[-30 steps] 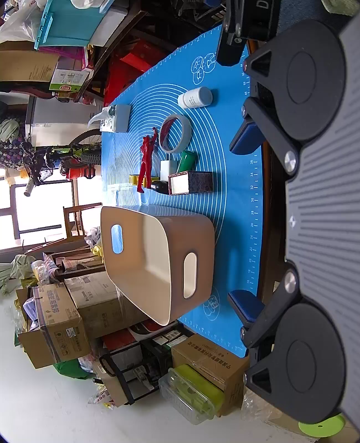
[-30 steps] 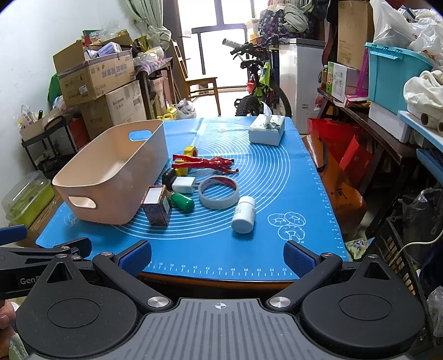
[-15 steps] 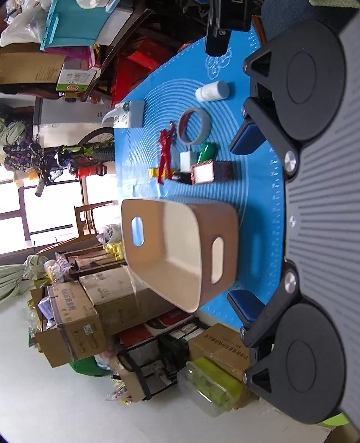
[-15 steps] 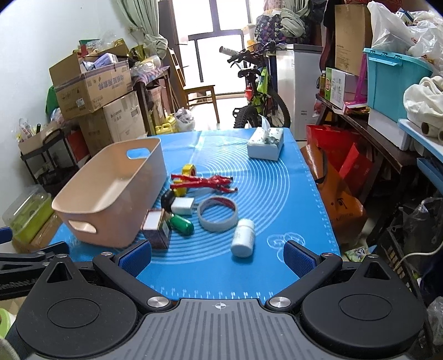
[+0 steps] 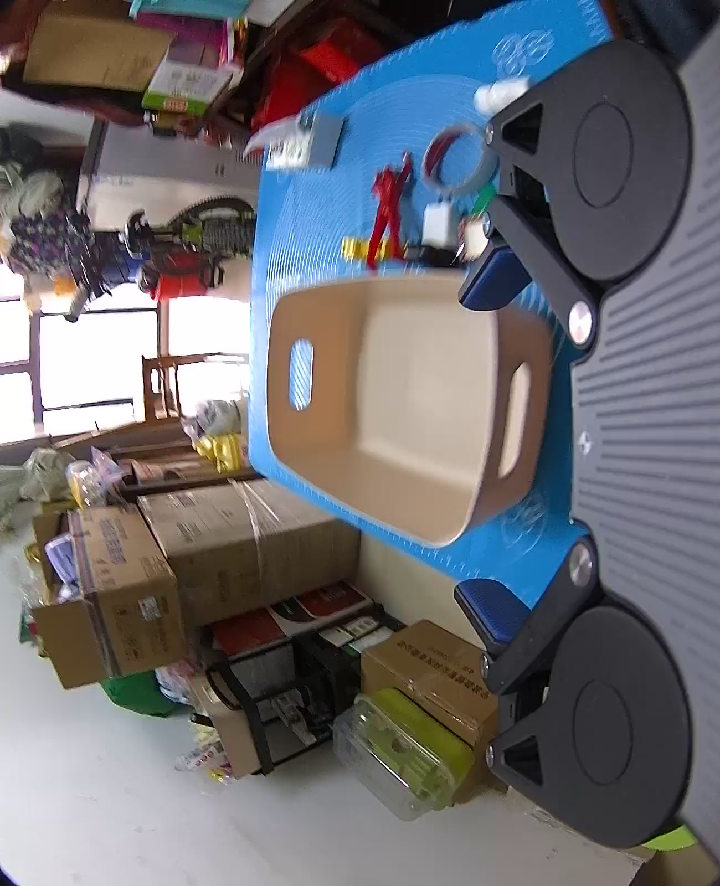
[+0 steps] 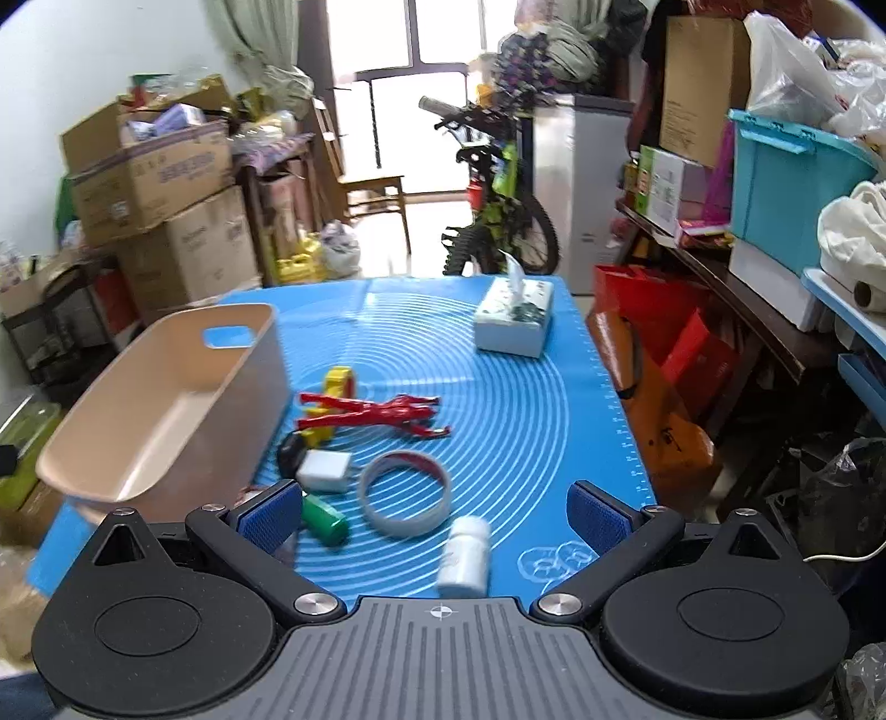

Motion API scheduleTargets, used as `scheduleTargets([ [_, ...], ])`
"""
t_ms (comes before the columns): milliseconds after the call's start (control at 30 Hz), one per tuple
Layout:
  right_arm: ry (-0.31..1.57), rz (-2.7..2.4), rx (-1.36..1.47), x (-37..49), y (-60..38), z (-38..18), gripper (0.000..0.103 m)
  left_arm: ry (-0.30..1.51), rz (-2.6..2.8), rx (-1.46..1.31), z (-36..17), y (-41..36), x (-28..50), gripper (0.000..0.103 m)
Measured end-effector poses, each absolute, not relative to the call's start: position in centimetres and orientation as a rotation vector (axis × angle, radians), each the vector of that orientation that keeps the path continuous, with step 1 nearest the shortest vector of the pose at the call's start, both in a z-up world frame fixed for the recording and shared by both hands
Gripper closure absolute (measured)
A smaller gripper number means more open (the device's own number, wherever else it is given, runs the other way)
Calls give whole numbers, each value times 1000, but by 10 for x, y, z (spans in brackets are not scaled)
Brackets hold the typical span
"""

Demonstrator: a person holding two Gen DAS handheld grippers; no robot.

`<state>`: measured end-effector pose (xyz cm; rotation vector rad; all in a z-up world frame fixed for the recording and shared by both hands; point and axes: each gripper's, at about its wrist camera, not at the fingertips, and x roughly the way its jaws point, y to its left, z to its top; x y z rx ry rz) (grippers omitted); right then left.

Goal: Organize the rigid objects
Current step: 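Grip the beige basket rim with the left tool while the right tool grasps the white pill bottle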

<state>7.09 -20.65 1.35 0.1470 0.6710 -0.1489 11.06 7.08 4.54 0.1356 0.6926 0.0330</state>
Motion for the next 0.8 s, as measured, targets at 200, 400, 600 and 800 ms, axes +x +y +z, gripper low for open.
scheduleTargets([
  [200, 748, -215, 129, 113, -226, -19, 2, 737, 79, 127, 24, 92, 164, 2],
  [400, 863, -234, 143, 141, -239, -56, 2, 865, 139, 61, -14, 115, 204, 18],
  [600, 953, -218, 144, 162, -240, -85, 3, 942, 170, 27, -40, 128, 229, 22],
  [800, 1034, -204, 97, 178, -228, -107, 8, 1016, 152, 8, -60, 133, 242, 39],
])
